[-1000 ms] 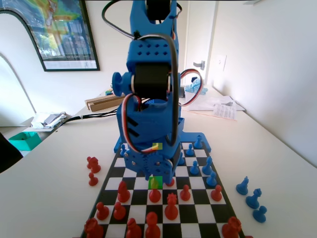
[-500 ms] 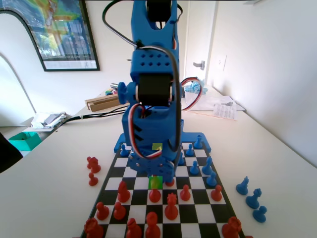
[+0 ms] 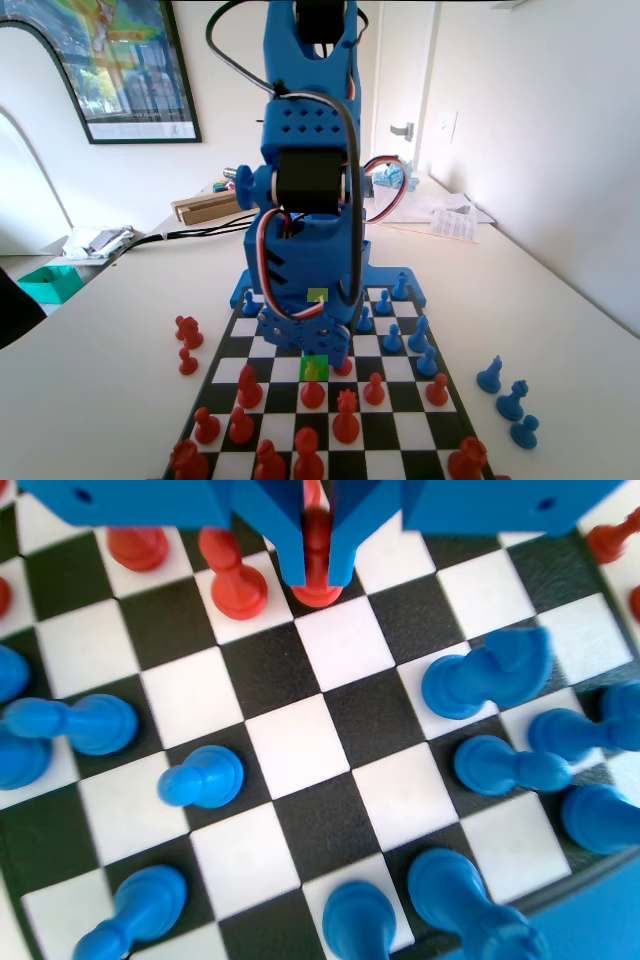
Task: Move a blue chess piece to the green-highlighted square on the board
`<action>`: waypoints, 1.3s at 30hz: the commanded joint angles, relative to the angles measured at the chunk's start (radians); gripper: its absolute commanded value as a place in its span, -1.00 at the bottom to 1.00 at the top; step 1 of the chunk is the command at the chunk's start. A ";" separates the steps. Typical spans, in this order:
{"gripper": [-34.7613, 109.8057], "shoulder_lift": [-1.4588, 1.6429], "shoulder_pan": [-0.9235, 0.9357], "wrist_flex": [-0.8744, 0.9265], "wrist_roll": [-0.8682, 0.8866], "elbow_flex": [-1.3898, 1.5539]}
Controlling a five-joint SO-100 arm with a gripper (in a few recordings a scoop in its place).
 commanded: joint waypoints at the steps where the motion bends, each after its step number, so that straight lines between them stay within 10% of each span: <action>1: -0.51 0.032 0.017 0.021 -0.015 -0.043; 16: -0.51 0.259 0.080 0.163 -0.072 -0.044; 39: -0.51 0.138 0.678 0.183 -0.202 -0.264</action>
